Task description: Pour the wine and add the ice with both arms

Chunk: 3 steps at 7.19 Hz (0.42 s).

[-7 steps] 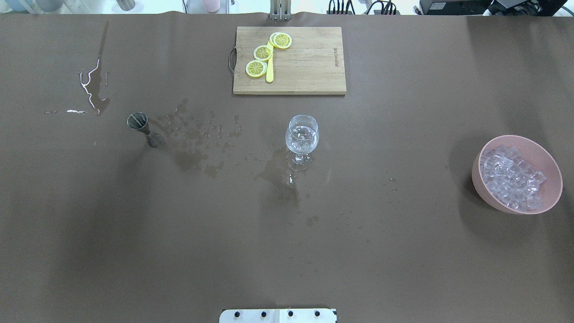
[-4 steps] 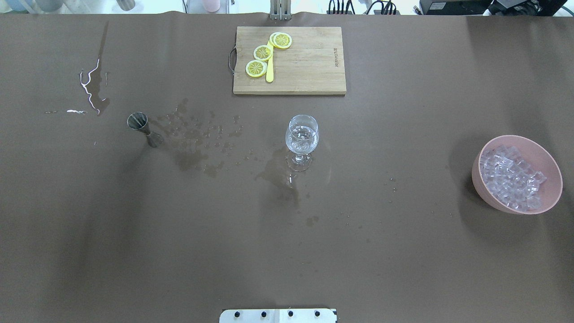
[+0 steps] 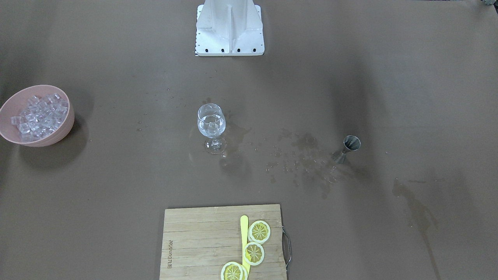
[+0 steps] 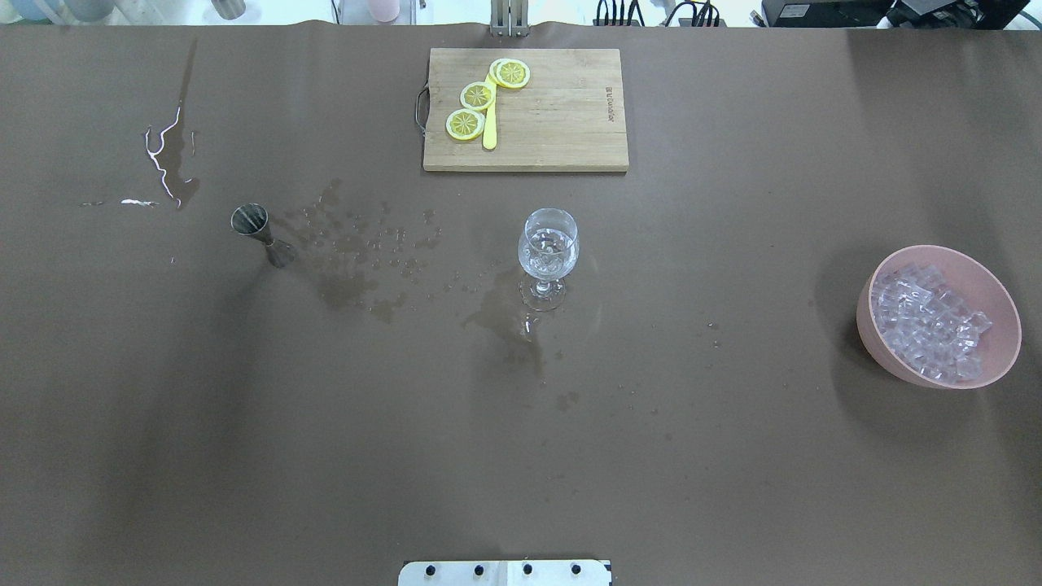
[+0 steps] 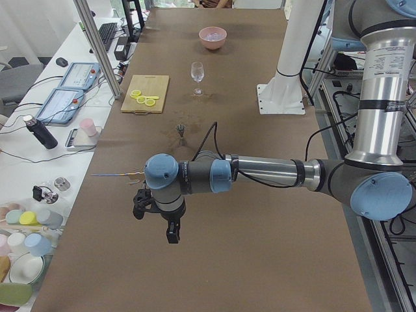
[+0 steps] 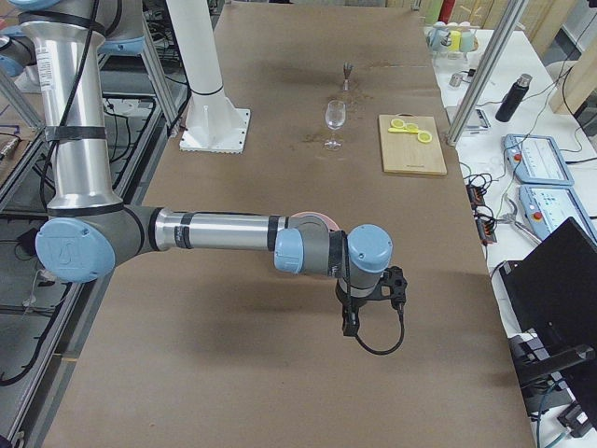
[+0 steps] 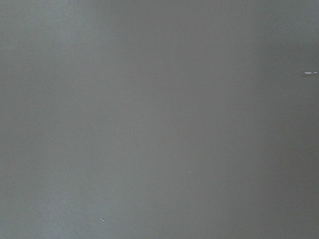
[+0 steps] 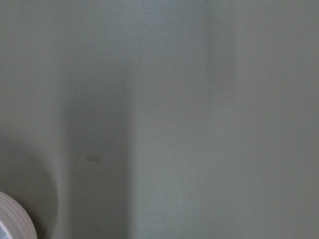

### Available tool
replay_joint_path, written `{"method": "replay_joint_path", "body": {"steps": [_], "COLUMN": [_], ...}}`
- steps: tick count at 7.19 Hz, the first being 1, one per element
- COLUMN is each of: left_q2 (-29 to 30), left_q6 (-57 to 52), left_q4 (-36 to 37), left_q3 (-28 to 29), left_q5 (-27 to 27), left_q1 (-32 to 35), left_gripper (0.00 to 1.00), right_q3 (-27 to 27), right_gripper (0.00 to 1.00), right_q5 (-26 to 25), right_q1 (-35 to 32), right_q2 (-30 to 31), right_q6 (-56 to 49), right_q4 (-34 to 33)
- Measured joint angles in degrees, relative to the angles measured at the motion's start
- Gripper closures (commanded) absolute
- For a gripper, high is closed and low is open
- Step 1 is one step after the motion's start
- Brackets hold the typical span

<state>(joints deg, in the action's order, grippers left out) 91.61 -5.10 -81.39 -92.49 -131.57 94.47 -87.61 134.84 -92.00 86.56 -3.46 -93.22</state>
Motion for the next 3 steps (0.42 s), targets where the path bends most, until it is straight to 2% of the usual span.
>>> {"method": "replay_joint_path", "body": {"steps": [3], "left_q2": [0.0], "left_q6": [0.0], "left_q4": [0.0], "left_q3": [0.2], "left_q5": [0.0], "left_q1": [0.0], "left_gripper": [0.02], "right_q3": [-0.2], "right_gripper": [0.0], "right_q5": [0.1], "right_q1": [-0.5], "right_q2": [0.1], "right_q6": [0.0], "right_q4": [0.0]}}
